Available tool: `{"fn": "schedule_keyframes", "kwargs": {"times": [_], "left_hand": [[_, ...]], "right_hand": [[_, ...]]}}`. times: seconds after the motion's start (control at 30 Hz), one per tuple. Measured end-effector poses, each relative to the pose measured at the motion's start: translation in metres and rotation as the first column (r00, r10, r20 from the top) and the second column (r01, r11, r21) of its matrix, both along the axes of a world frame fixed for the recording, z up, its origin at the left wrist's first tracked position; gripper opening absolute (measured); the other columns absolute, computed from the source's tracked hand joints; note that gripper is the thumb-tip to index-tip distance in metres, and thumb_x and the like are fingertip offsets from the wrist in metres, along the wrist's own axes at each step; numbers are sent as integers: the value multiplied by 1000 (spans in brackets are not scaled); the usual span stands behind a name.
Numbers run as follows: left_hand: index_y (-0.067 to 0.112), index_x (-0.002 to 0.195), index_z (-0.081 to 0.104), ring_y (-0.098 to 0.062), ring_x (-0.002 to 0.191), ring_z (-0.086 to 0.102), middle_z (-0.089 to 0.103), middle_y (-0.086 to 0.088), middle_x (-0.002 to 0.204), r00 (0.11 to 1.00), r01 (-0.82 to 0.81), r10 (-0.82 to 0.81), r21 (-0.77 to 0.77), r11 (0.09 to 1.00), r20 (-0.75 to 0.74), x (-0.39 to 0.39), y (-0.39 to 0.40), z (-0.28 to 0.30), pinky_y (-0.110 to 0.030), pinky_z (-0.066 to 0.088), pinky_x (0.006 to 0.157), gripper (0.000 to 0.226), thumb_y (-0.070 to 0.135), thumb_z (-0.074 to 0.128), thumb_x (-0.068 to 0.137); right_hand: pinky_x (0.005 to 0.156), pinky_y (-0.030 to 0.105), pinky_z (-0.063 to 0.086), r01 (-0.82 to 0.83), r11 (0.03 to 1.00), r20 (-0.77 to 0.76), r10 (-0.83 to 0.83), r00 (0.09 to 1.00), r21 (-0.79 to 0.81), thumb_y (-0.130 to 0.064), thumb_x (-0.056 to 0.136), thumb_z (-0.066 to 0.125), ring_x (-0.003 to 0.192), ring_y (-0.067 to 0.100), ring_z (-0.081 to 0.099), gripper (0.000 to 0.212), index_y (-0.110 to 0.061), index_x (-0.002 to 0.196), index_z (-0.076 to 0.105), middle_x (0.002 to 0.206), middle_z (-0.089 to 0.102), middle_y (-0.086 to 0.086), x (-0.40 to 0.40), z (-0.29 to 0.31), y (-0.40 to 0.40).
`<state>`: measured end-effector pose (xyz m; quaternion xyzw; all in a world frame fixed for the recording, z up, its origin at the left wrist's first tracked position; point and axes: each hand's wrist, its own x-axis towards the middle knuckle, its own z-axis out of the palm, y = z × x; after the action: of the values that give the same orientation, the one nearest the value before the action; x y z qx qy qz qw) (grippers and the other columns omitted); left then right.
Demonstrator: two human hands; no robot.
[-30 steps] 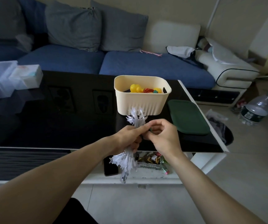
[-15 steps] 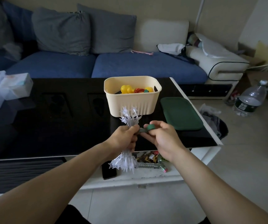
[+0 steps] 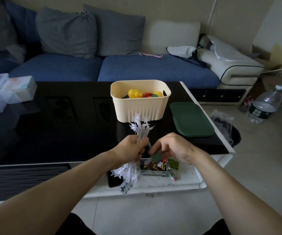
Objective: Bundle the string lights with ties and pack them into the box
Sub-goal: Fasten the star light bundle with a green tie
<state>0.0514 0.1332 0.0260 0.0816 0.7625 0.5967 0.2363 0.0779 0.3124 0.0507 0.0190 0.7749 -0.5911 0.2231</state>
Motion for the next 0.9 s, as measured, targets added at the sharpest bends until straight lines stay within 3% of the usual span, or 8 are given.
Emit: {"fn": "schedule_keyframes", "kwargs": {"times": [0.1, 0.23, 0.37, 0.53, 0.63, 0.77, 0.9], "left_hand": [[9, 80, 45, -11, 46, 36, 39, 10, 50, 999, 44, -44, 17, 999, -1, 3, 2, 2, -30, 40, 51, 33, 33, 46, 104], [13, 80, 39, -8, 44, 36, 38, 10, 50, 999, 36, -37, 47, 998, 22, 1, 2, 3, -27, 39, 50, 33, 34, 42, 105], [14, 81, 41, -11, 47, 34, 37, 8, 51, 997, -6, 6, 3, 1000, 78, 2, 6, 2, -28, 38, 51, 32, 32, 36, 107], [15, 78, 45, -15, 46, 32, 34, 4, 52, 983, -154, 152, 12, 988, 106, -5, 4, 5, -31, 36, 51, 26, 16, 34, 101], [15, 78, 43, -14, 47, 33, 33, 2, 55, 992, -60, 45, 132, 989, 115, 1, 6, 10, -31, 41, 53, 28, 19, 34, 104], [9, 78, 48, -20, 51, 44, 49, -8, 64, 990, 104, -117, 153, 983, 78, 12, 11, 10, -33, 45, 56, 35, 19, 33, 107], [8, 74, 51, -19, 48, 42, 45, -5, 58, 990, 122, -129, 109, 987, 56, 15, 17, 5, -34, 43, 55, 41, 18, 31, 108]], "right_hand": [[70, 39, 61, 100, 995, -21, -101, 995, -24, -13, 91, 68, 74, 34, 70, 19, 6, 90, 72, 82, 72, 23, -1, -3, -4], [50, 24, 53, 127, 983, -26, -131, 991, -135, -6, 91, 70, 58, 15, 64, 19, -4, 109, 69, 73, 67, 8, -1, 1, 0], [49, 21, 49, 113, 993, -45, -112, 993, 25, -12, 84, 79, 54, 10, 60, 8, -6, 89, 76, 66, 67, 1, -1, 3, 3], [46, 22, 44, 407, 909, 13, -410, 912, 85, -9, 84, 73, 44, 10, 51, 19, -8, 66, 69, 54, 59, 3, -6, -6, 5], [48, 24, 46, 437, 874, -55, -436, 898, 212, -14, 83, 75, 41, 12, 50, 21, -7, 64, 70, 50, 60, 3, -6, -9, 4], [44, 24, 42, 414, 885, -73, -408, 910, 213, -14, 81, 77, 40, 15, 48, 27, -9, 57, 65, 49, 58, 4, -7, -10, -5], [39, 20, 37, 394, 915, -30, -393, 919, 88, -5, 87, 66, 38, 13, 44, 28, -7, 59, 65, 52, 54, 7, -10, -14, -18]]}}
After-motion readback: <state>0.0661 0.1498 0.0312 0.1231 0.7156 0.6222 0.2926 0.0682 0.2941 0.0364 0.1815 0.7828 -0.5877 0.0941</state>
